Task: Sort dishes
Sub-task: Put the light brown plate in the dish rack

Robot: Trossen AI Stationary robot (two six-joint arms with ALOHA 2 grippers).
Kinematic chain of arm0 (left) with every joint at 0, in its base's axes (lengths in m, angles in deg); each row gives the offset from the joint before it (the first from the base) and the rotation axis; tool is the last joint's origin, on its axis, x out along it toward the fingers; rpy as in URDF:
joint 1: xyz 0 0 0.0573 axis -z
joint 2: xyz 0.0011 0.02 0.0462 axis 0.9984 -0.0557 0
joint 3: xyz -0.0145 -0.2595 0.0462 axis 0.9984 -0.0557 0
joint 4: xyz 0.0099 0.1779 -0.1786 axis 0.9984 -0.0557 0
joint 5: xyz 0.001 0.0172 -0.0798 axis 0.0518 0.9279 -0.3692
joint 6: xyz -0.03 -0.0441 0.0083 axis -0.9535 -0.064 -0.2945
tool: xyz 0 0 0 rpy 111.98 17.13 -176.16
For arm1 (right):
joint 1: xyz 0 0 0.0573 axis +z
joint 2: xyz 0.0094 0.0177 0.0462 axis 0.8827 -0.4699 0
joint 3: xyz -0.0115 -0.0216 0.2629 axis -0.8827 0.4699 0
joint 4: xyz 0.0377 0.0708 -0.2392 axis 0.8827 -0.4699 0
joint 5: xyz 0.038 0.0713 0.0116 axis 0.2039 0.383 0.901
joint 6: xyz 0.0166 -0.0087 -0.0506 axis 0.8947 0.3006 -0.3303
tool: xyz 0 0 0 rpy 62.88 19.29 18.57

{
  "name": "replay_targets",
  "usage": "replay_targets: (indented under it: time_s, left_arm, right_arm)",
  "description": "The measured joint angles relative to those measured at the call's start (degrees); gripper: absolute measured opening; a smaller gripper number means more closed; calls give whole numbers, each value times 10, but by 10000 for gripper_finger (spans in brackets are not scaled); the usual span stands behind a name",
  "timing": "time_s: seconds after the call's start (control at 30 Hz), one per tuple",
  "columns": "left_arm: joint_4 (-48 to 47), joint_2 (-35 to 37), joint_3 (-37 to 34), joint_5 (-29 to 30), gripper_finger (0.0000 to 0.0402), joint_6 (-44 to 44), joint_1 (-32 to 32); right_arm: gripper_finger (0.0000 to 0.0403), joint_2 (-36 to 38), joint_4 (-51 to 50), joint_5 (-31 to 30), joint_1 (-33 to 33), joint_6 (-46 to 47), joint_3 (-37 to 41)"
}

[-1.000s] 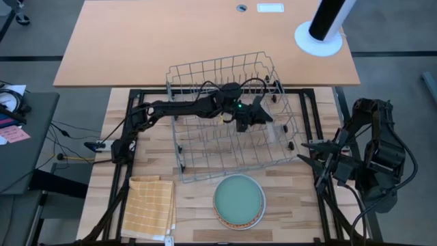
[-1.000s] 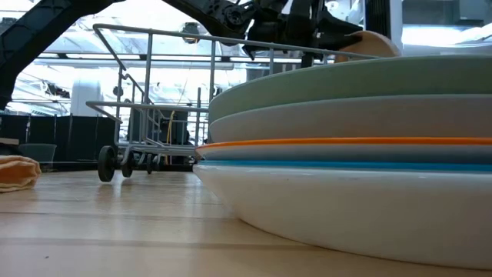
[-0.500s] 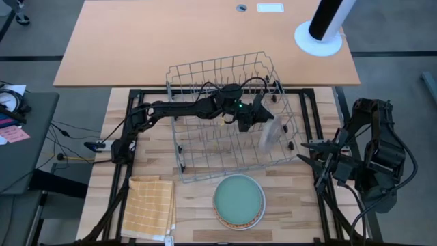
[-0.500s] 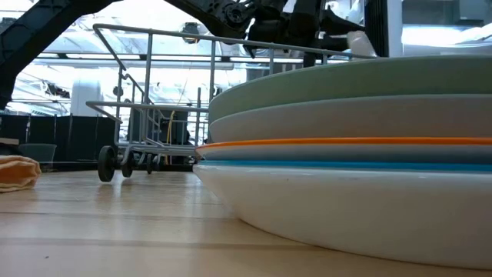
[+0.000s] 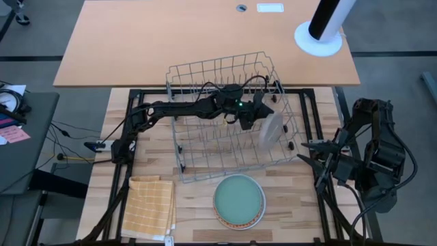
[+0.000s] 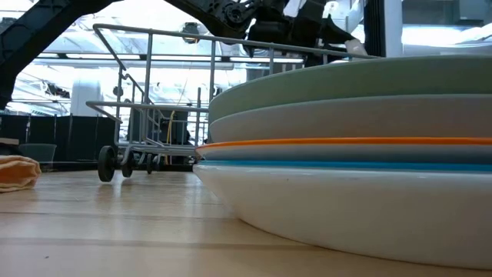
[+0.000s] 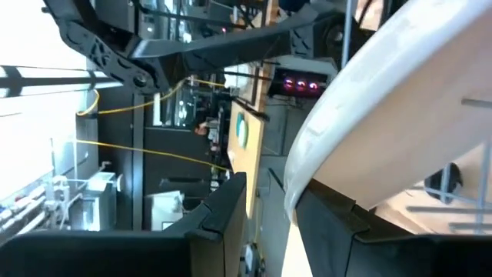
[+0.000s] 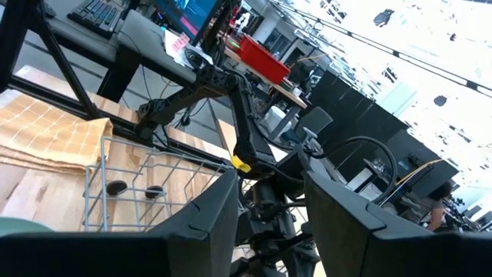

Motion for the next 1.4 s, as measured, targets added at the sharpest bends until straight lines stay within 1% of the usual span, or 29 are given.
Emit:
replay_targets:
  time_s: [0.1, 0.27, 0.37, 0.47, 0.53, 0.63, 0.8, 0.97, 1.2, 1.4]
  left_arm:
    - [-6, 0, 0, 0, 105, 2, 0]
    - [-10, 0, 0, 0, 105, 2, 0]
    - [-17, 0, 0, 0, 94, 2, 0]
    - [-23, 0, 0, 0, 68, 2, 2]
    - [-28, 0, 0, -2, 44, 2, 3]
    - [-43, 0, 0, -4, 10, 3, 5]
    - [-62, 0, 0, -1, 8, 4, 6]
    - [-62, 0, 0, 45, 4, 10, 16]
    - [-61, 0, 0, 160, 2, 39, 48]
    - [-35, 1, 0, 201, 1, 54, 76]
  right_arm:
    - [152, 0, -10, -1, -16, 38, 0]
    - [152, 0, -127, 4, -92, 204, 0]
    - [152, 0, -197, 36, -149, 292, 0]
    - [152, 0, -237, 77, -183, 348, 0]
    - [152, 0, -246, 96, -195, 361, 0]
    - [152, 0, -246, 105, -200, 363, 0]
    - [152, 0, -247, 105, -200, 359, 0]
    - [152, 0, -249, 105, -200, 358, 0]
    - [152, 0, -252, 105, -200, 357, 0]
    - [152, 0, -253, 106, -200, 357, 0]
